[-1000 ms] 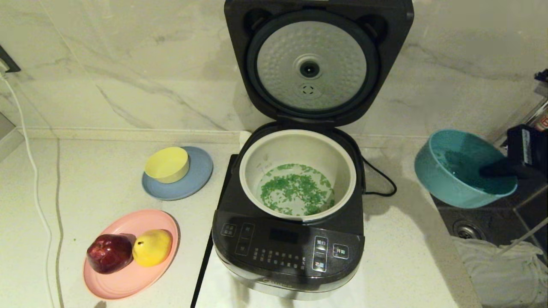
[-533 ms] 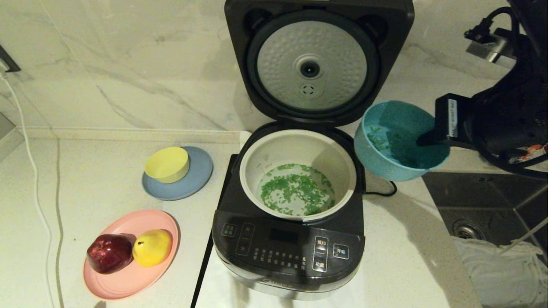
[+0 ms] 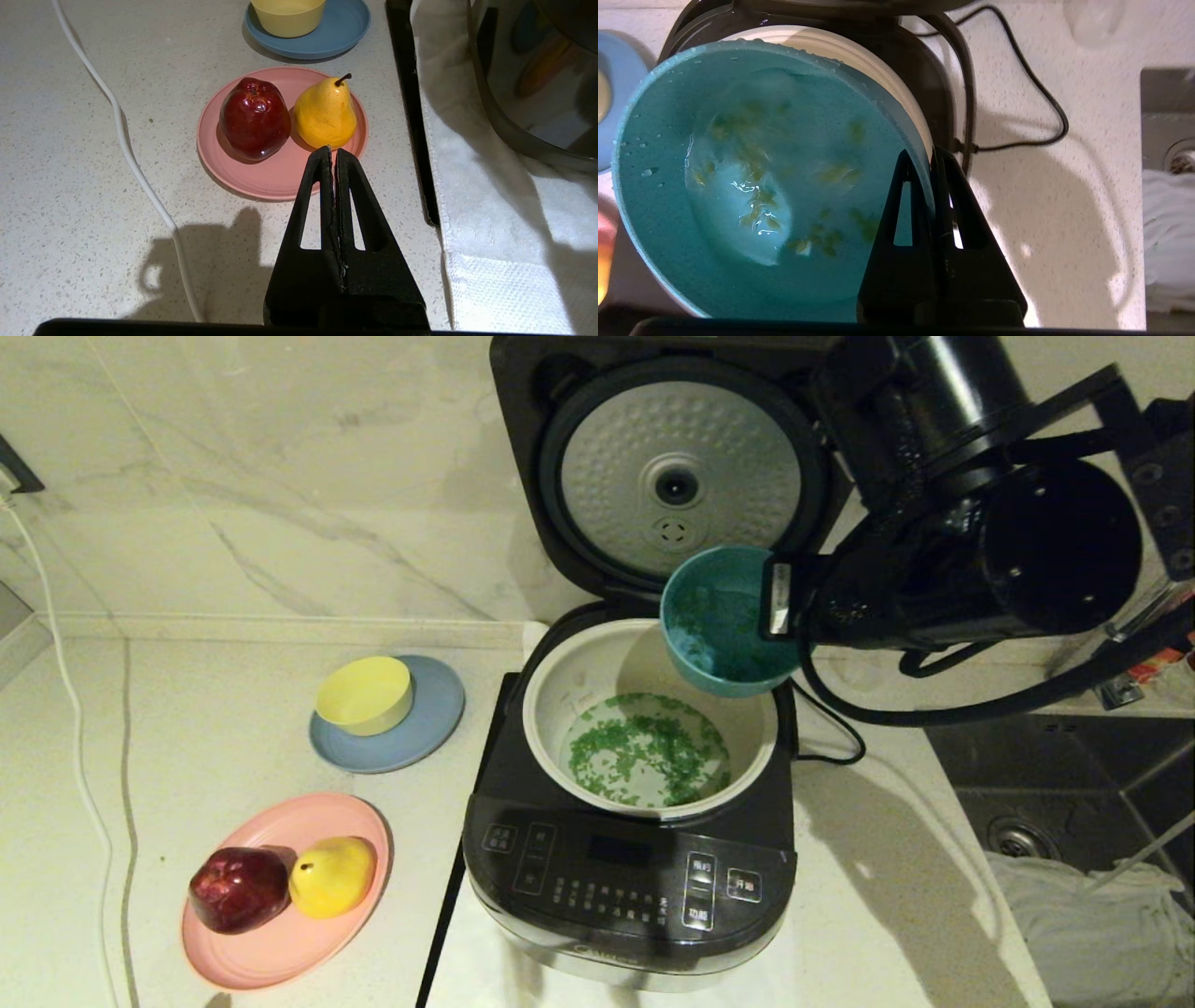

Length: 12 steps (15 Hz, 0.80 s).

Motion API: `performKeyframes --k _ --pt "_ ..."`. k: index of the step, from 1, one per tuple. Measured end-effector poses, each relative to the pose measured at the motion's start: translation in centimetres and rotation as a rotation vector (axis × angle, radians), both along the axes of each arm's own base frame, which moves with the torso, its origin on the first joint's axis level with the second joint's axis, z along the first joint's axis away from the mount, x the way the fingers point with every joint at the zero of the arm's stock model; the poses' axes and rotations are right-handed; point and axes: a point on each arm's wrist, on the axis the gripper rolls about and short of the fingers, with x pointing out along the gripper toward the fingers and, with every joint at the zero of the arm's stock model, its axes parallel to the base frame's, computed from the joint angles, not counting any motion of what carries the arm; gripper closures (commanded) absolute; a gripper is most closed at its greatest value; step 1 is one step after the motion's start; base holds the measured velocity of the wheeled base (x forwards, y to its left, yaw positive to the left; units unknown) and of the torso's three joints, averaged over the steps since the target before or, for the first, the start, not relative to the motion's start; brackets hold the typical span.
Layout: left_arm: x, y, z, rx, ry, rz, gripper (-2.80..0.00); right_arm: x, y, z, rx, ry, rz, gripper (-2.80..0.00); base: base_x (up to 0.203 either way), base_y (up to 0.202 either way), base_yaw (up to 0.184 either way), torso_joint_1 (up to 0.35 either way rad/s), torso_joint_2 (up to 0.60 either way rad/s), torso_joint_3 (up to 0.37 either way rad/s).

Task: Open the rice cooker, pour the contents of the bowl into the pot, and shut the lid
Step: Pour the water from the bowl into the rice cooker

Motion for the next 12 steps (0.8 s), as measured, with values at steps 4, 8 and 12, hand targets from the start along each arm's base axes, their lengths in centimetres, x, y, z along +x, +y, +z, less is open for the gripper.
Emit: performKeyframes --k 4,8,12 --pt "0.0 0.0 0.0 0.000 0.000 0.000 0.00 1.1 2.4 -1.0 -0.067 -0.102 -0.092 0.00 0.000 0.000 0.000 0.000 0.00 0.000" --pt "0.0 0.0 0.0 0.000 0.000 0.000 0.00 1.8 3.8 -1.0 -0.075 -0.187 -0.134 0.00 0.000 0.000 0.000 0.000 0.00 0.000" --pt "0.0 0.0 0.0 0.000 0.000 0.000 0.00 3.1 5.2 -1.9 -0.103 -0.260 -0.214 0.00 0.000 0.000 0.000 0.000 0.00 0.000"
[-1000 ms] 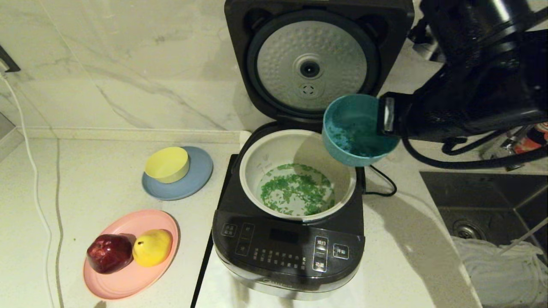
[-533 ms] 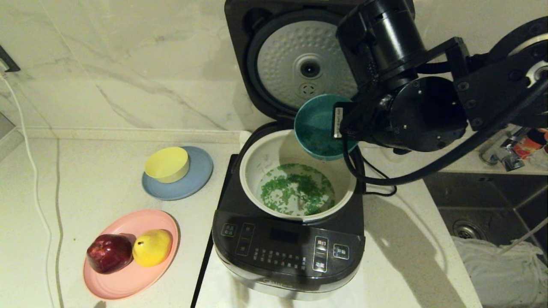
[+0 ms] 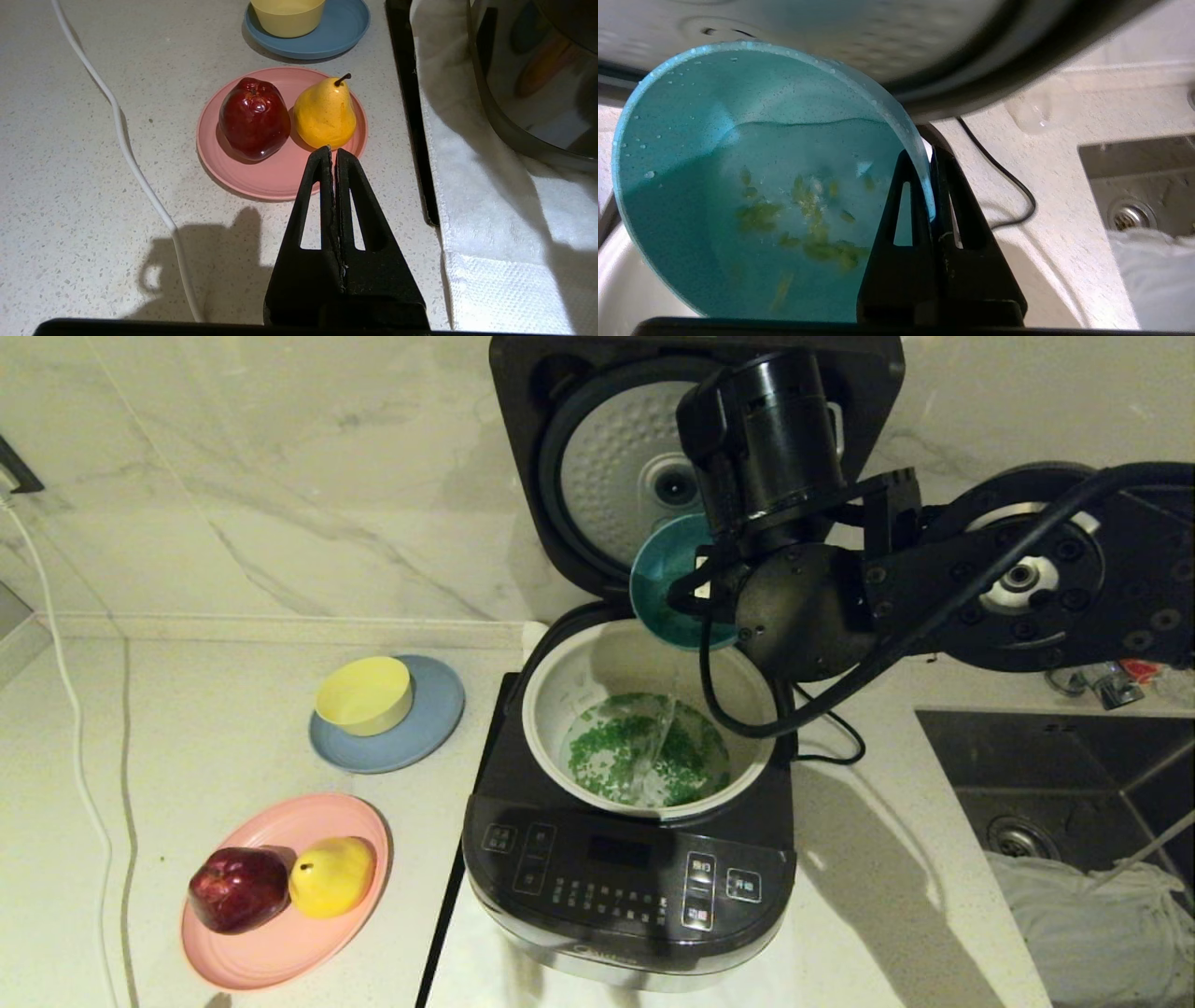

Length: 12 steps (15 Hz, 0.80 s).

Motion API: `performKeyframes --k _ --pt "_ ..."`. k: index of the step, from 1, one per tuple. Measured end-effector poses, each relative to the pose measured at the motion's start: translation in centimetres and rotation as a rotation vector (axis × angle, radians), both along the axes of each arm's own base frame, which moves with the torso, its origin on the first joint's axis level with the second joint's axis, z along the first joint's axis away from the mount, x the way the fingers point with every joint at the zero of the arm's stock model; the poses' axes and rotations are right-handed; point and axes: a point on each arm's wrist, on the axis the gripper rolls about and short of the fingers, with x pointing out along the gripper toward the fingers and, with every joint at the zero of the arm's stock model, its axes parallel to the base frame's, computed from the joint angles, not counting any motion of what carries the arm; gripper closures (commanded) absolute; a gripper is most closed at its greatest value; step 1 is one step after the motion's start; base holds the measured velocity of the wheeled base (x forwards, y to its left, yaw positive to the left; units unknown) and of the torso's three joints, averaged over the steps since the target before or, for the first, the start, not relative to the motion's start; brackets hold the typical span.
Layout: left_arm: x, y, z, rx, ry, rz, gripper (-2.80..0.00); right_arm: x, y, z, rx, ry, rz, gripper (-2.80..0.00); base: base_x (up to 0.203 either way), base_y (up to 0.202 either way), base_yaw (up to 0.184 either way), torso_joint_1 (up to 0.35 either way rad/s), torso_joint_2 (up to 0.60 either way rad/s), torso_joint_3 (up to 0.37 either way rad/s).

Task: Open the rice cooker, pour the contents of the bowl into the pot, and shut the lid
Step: Pour the water from the bowl into the rice cooker

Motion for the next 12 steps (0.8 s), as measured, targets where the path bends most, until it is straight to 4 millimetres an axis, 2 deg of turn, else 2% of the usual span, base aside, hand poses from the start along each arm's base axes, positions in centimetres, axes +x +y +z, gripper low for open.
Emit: performKeyframes --k 8,12 --pt "0.0 0.0 0.0 0.000 0.000 0.000 0.00 2.1 2.0 -3.8 -0.005 -0.110 -0.030 0.00 0.000 0.000 0.000 0.000 0.00 0.000" --pt "0.0 0.0 0.0 0.000 0.000 0.000 0.00 2.7 2.6 -5.4 -0.036 -0.223 -0.008 0.00 0.000 0.000 0.000 0.000 0.00 0.000"
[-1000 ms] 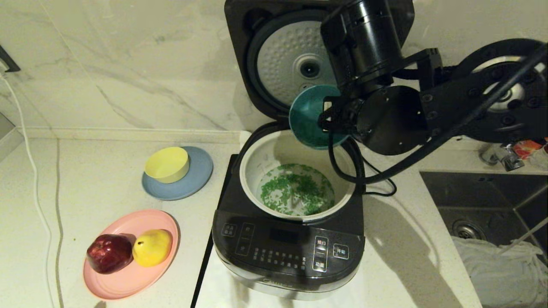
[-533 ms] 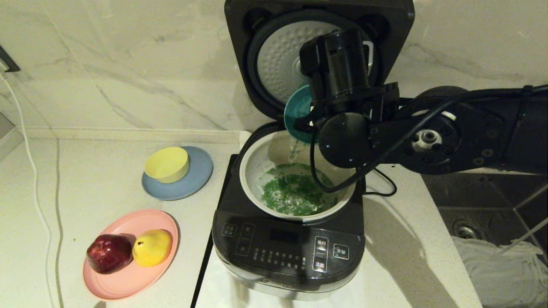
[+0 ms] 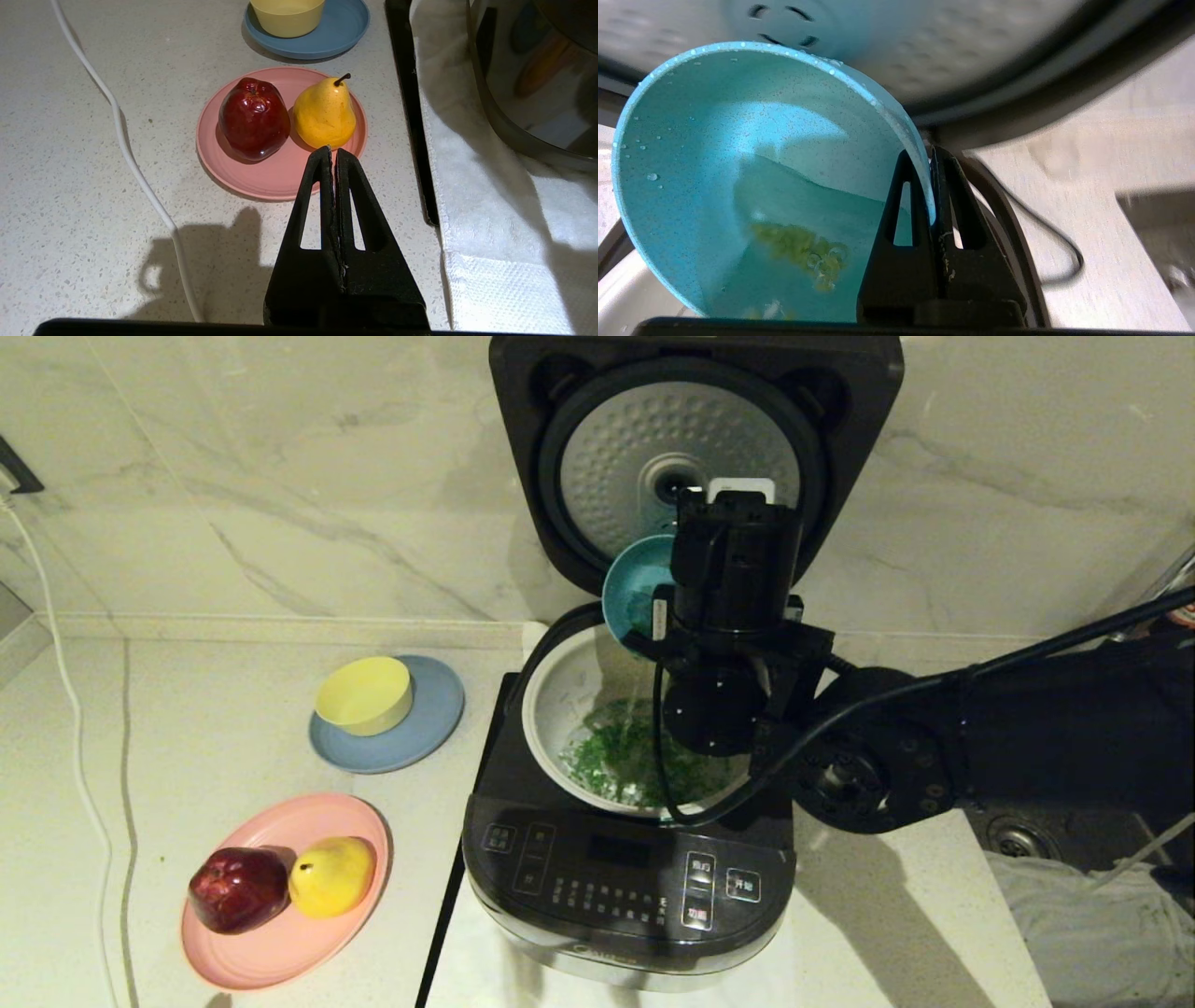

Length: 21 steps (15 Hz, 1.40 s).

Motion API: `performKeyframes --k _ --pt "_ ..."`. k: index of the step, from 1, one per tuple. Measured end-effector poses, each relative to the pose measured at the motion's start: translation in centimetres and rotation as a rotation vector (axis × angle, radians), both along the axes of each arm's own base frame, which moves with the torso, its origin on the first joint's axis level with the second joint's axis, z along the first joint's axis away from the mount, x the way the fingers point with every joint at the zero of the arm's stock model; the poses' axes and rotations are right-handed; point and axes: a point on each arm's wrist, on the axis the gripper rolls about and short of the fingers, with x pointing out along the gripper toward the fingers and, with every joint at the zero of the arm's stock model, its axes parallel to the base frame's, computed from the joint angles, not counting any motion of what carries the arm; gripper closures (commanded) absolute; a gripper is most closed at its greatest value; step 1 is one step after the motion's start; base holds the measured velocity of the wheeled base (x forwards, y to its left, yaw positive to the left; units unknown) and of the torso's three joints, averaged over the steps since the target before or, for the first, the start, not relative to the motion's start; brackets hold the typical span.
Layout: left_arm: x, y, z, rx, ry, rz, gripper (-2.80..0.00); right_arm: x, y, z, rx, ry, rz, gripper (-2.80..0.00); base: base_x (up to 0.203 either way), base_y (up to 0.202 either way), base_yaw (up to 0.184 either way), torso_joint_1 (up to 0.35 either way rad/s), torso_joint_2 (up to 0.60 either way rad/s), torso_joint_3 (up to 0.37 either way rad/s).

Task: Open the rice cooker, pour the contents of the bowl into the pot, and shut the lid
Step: Pour the water from the bowl into the rice cooker

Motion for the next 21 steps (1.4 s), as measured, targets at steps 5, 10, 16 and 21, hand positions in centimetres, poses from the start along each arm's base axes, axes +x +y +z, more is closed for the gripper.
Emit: performKeyframes --k 5,10,16,21 --pt "0.0 0.0 0.0 0.000 0.000 0.000 0.00 0.5 0.7 -2.0 -0.115 -0.243 0.012 0.00 0.000 0.000 0.000 0.000 0.00 0.000" --pt "0.0 0.0 0.0 0.000 0.000 0.000 0.00 0.9 1.2 -3.4 -0.168 -0.363 0.026 0.00 0.000 0.000 0.000 0.000 0.00 0.000" --pt "0.0 0.0 0.0 0.001 0.000 0.000 0.00 1.2 1.4 -4.0 -0.165 -0.368 0.049 0.00 0.000 0.000 0.000 0.000 0.00 0.000" --pt "0.0 0.0 0.0 0.000 0.000 0.000 0.00 0.9 1.2 -3.1 -0.161 -0.392 0.061 0.00 0.000 0.000 0.000 0.000 0.00 0.000"
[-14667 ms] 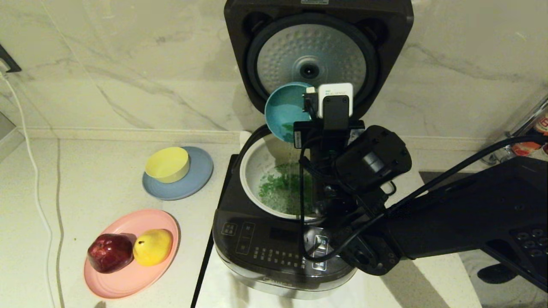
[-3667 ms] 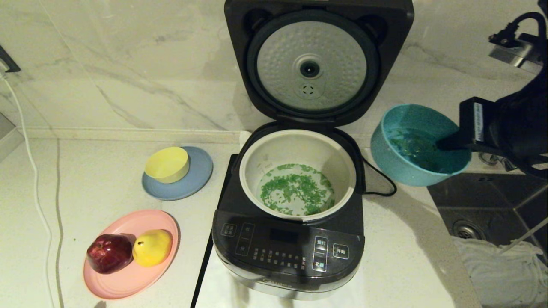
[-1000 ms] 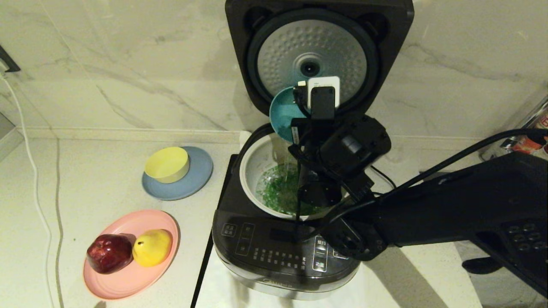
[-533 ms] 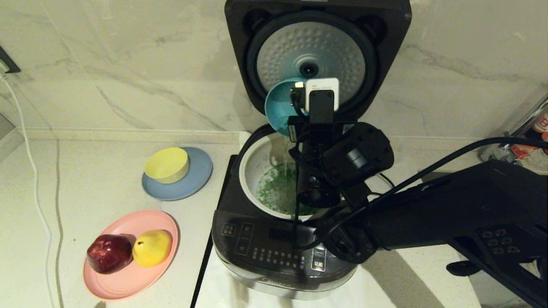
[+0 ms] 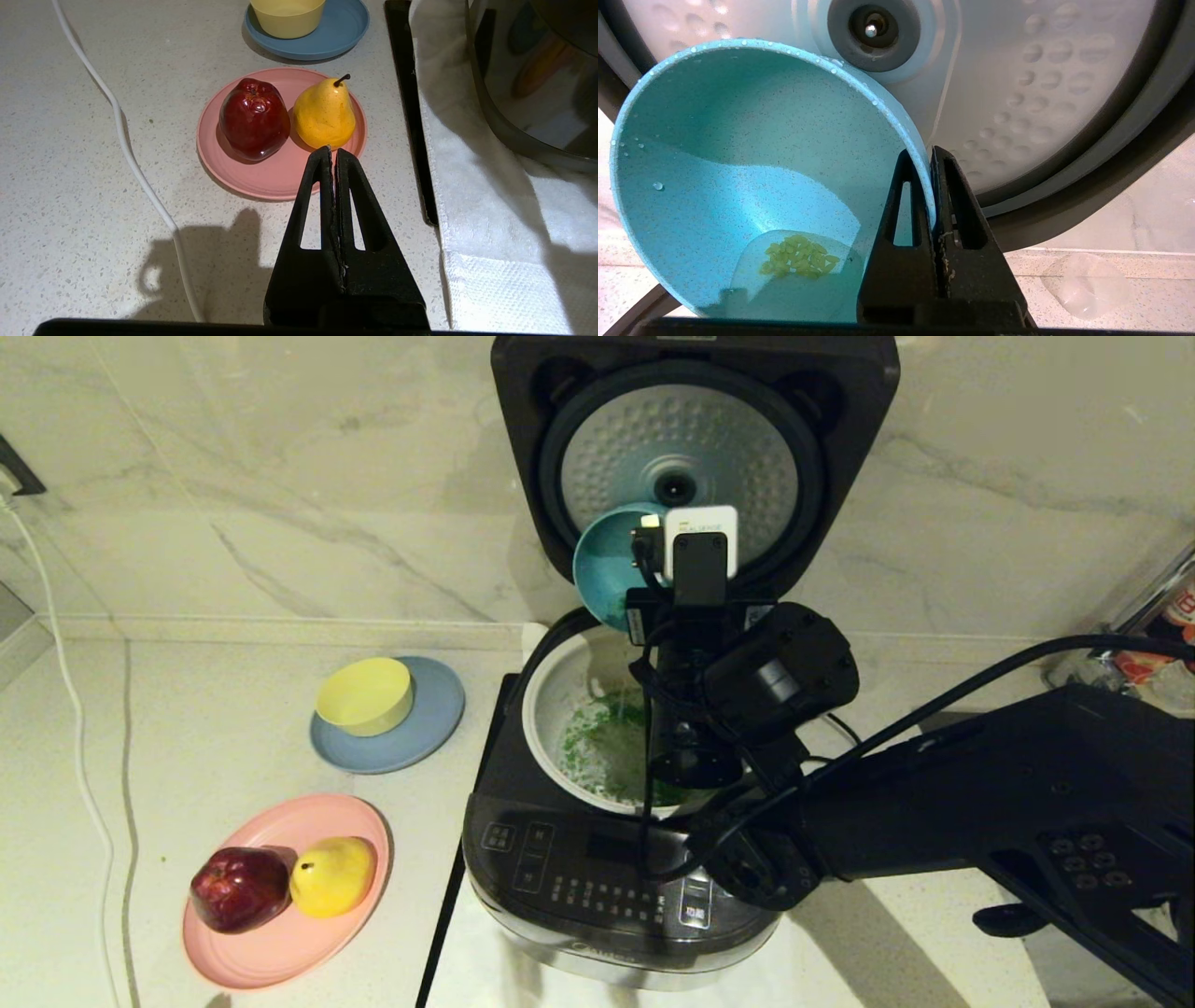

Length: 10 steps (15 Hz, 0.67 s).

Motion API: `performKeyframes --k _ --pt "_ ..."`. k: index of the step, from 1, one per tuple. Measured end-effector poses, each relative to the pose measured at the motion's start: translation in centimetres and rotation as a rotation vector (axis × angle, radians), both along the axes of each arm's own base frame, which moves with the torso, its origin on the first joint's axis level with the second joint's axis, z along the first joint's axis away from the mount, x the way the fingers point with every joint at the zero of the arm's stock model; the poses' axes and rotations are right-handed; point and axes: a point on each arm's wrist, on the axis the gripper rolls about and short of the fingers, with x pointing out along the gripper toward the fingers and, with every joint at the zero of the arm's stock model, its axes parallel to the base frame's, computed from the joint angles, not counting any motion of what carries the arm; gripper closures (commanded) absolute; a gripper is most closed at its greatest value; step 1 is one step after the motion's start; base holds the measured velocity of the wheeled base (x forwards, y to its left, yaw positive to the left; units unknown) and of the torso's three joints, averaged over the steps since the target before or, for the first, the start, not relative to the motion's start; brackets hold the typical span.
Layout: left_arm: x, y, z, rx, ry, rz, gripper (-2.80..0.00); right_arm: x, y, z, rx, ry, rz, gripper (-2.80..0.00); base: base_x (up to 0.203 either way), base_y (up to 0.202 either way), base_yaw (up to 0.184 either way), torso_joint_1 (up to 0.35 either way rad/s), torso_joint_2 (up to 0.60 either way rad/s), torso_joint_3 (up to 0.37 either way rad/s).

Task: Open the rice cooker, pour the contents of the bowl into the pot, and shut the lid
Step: Pour the water from the bowl into the rice cooker

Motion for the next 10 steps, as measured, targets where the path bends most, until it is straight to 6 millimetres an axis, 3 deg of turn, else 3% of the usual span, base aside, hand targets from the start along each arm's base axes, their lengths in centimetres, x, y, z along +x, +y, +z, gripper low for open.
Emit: performKeyframes --k 10 --pt "0.0 0.0 0.0 0.000 0.000 0.000 0.00 -0.8 -0.8 2.1 0.018 -0.032 0.000 0.00 0.000 0.000 0.000 0.000 0.00 0.000"
